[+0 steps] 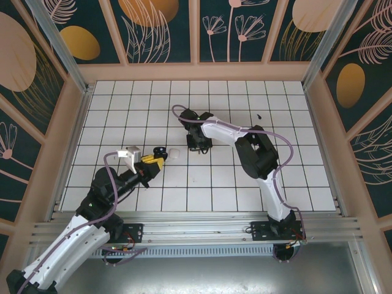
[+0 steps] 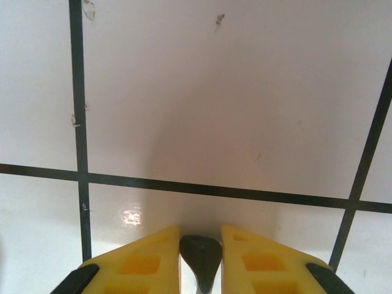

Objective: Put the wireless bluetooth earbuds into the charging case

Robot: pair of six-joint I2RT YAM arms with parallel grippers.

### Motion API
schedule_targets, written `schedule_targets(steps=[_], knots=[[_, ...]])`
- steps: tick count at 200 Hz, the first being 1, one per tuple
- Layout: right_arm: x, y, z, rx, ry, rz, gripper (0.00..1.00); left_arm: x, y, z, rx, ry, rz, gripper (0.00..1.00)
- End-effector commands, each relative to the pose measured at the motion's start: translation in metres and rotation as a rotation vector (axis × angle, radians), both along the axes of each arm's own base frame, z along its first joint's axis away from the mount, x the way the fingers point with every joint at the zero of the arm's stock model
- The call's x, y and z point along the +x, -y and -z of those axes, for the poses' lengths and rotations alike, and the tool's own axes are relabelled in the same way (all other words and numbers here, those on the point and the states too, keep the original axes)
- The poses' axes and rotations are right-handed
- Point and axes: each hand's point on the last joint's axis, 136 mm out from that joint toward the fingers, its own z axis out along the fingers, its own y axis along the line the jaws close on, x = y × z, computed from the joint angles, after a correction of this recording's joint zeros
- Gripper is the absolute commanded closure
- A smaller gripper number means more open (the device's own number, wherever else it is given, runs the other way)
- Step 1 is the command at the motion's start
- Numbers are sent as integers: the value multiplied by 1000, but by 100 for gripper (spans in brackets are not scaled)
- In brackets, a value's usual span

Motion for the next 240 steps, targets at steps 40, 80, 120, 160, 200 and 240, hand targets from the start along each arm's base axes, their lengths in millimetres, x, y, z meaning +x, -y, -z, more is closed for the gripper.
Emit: schedule_targets(steps=[40,80,120,160,200,240], knots=[[13,0,-107,36,285,-43,83,-2,16,-6,-67,27,84,100],[3,-1,-188,129,477,-82,84,3,30,-14,-49,37,141,100],[-32,-4,-269,328,658,-177,83,11,42,-23,-39,67,178,100],[-76,-11,-329,571,779,-301,86,17,60,-43,-21,159,256,100],[-110,-10,-360,765,868,-405,87,15,73,-73,-77,258,330,100],[-132,-12,-373,916,902,-472,87,9,70,-96,-155,330,335,100]])
